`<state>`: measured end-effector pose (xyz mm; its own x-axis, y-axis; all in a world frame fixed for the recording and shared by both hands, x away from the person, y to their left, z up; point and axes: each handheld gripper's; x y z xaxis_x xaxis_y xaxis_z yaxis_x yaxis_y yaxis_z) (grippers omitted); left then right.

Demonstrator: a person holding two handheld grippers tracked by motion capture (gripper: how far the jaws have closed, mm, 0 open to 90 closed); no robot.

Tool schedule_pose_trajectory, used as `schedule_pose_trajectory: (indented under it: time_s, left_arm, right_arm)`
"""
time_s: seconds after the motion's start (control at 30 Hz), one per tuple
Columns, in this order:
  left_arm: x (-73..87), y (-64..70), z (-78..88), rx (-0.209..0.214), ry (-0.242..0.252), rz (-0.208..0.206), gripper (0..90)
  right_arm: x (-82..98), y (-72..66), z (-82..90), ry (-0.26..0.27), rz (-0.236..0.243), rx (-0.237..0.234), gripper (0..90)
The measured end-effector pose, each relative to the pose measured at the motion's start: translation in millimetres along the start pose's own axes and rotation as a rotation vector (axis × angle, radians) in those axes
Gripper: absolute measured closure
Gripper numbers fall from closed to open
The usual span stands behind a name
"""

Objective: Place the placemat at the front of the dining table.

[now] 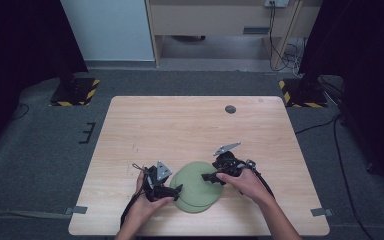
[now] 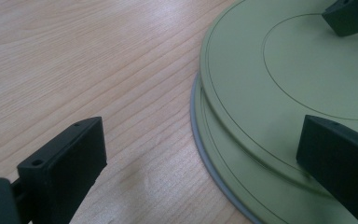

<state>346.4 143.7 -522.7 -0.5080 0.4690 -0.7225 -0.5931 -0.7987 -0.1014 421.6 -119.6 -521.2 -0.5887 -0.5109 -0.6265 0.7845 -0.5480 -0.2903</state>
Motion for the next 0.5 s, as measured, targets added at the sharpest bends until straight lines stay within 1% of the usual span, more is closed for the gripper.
schedule_pose_trajectory:
  time_s: [0.13,0.17,0.2,0.23,0.27,0.33,0.4,0.43,0.47,0.5]
  left_arm:
    - [0.0,0.4,0.2,-0.003,-0.001,0.000,0.5]
    - [-0.1,0.5,0.3,-0.004,-0.002,-0.001,0.5]
    - [-0.1,0.5,0.1,-0.004,-0.002,0.000,0.5]
    - [-0.1,0.5,0.1,-0.004,-0.002,0.000,0.5]
    - [0.0,0.6,0.1,-0.005,-0.002,0.001,0.5]
    - [0.0,0.7,0.0,-0.005,-0.002,0.001,0.5]
    - [-0.1,1.2,0.0,-0.009,-0.001,-0.001,0.5]
    - [-0.1,1.5,0.0,-0.010,-0.001,0.000,0.5]
    - [-0.1,1.7,0.0,-0.012,-0.001,-0.001,0.5]
    - [-0.1,2.0,0.0,-0.014,0.000,0.000,0.5]
  right_arm:
    - [0.6,-0.8,-0.1,0.003,0.003,0.002,28.6]
    - [1.3,-0.3,0.5,0.007,-0.001,0.000,29.8]
    - [3.3,1.6,1.7,0.024,-0.013,-0.006,33.0]
    - [3.3,1.6,1.7,0.024,-0.013,-0.006,33.0]
    - [5.1,3.6,3.0,0.037,-0.020,-0.010,36.2]
    - [5.8,4.0,3.5,0.041,-0.026,-0.010,37.5]
    - [5.7,3.6,3.8,0.042,-0.032,-0.004,39.9]
    - [5.5,3.7,4.2,0.043,-0.027,0.001,41.5]
    - [5.5,3.7,4.2,0.043,-0.027,0.001,41.5]
    - [5.2,2.6,6.1,0.053,-0.016,0.023,47.3]
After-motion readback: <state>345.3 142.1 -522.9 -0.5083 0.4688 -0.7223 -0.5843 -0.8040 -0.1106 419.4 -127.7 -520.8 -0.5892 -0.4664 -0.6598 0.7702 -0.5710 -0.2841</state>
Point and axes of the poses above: each handheld gripper's, and its own axes: z roughly backward along the jaws, x roughly out of its underside, y roughly to its right, and after that the axes turned 3 degrees about -x, right-handed
